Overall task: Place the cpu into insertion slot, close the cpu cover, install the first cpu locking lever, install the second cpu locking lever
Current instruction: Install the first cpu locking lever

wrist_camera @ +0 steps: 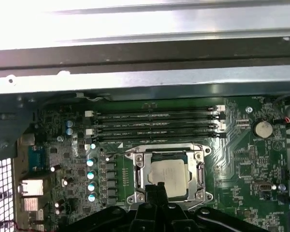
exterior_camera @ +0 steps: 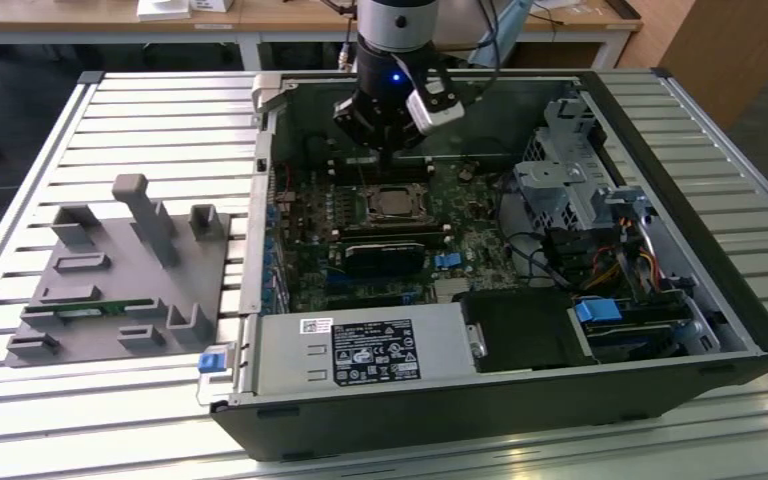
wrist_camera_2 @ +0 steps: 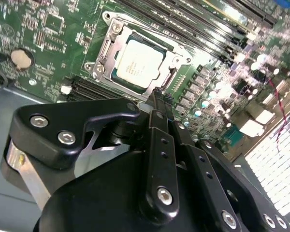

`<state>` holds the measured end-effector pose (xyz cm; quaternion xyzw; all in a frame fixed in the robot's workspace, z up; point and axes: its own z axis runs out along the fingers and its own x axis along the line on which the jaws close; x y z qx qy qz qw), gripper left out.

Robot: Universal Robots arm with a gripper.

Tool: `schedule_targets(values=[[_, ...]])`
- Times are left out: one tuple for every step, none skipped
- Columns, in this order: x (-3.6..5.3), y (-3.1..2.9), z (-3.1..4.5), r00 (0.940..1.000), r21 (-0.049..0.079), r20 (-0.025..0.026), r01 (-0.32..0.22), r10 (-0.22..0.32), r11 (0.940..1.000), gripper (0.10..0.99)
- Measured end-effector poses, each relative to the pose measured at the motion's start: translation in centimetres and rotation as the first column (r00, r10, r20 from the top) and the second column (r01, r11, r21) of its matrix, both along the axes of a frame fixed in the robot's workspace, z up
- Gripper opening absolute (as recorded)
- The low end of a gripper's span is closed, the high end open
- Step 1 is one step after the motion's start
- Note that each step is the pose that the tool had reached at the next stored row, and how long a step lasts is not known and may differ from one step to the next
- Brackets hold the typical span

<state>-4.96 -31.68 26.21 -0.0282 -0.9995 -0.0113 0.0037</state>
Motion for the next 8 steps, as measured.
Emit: schedule_targets(values=[[0.0,0.0,0.0,0.9998,0.0,0.0,-0.019,0.019,0.9998,0.106],[0.0,0.0,0.0,0.9993,0.0,0.0,-0.037,0.037,0.9993,0.106],[0.0,0.0,-0.01,0.9986,0.0,0.0,-0.053,0.053,0.9986,0.106],[-0.02,0.0,-0.01,0.9979,0.0,0.0,-0.064,0.064,0.9979,0.106],[-0.08,0.0,-0.02,0.9975,0.0,0.0002,-0.07,0.07,0.9975,0.106],[-0.27,0.0,-0.02,0.9974,0.0,0.0006,-0.072,0.072,0.9974,0.106],[-0.55,0.0,-0.02,0.9974,0.0,0.0014,-0.072,0.072,0.9974,0.106],[-0.93,0.0,-0.03,0.9974,0.0,0.0026,-0.072,0.072,0.9974,0.106]])
